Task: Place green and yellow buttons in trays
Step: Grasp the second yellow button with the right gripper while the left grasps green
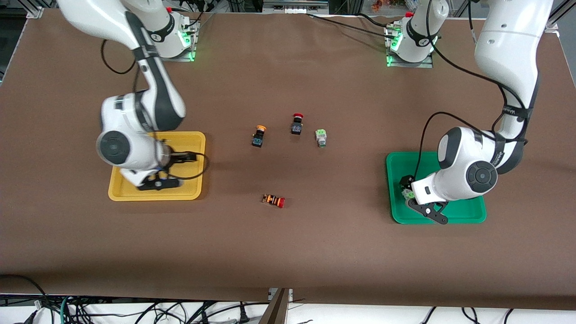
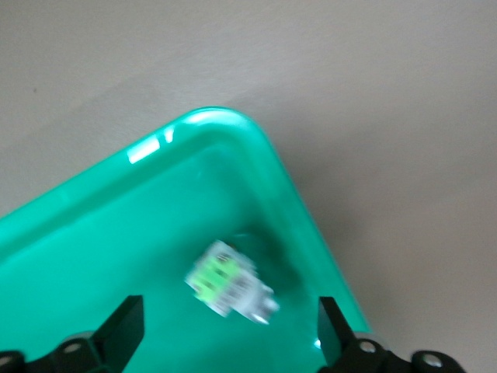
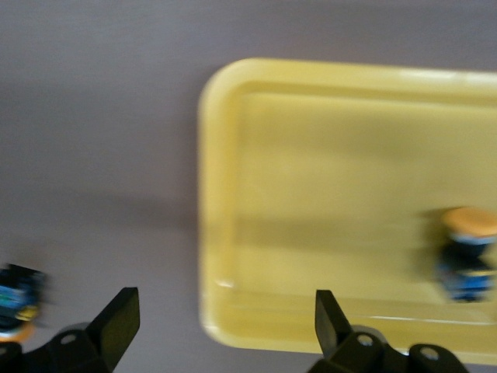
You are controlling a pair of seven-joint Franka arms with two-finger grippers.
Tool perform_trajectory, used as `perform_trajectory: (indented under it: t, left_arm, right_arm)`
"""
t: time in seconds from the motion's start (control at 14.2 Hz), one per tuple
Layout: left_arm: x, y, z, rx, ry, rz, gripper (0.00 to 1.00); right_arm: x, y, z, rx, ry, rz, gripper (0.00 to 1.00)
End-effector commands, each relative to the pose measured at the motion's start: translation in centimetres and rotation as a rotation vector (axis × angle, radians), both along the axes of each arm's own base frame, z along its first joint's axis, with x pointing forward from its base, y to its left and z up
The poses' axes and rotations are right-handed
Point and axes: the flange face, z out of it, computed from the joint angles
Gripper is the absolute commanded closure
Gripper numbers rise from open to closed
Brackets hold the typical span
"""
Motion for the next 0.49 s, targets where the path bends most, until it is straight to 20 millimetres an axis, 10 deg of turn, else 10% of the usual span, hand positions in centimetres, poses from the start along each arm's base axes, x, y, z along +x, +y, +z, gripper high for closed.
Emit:
perform_trajectory:
  t: [0.0, 0.42]
  left_arm:
    - [-2.5, -5.8, 3.1, 0.030, 0.056, 0.148, 0.00]
    - [-9.7, -18.9, 1.0, 0.056, 0.130, 0.524, 0.00]
  right_arm:
    - [-1.9, 7.6, -2.3, -0.023, -0.010, -0.094, 0.00]
    - [-6.3, 16.3, -6.4, -0.002, -0.001, -0.226, 0.00]
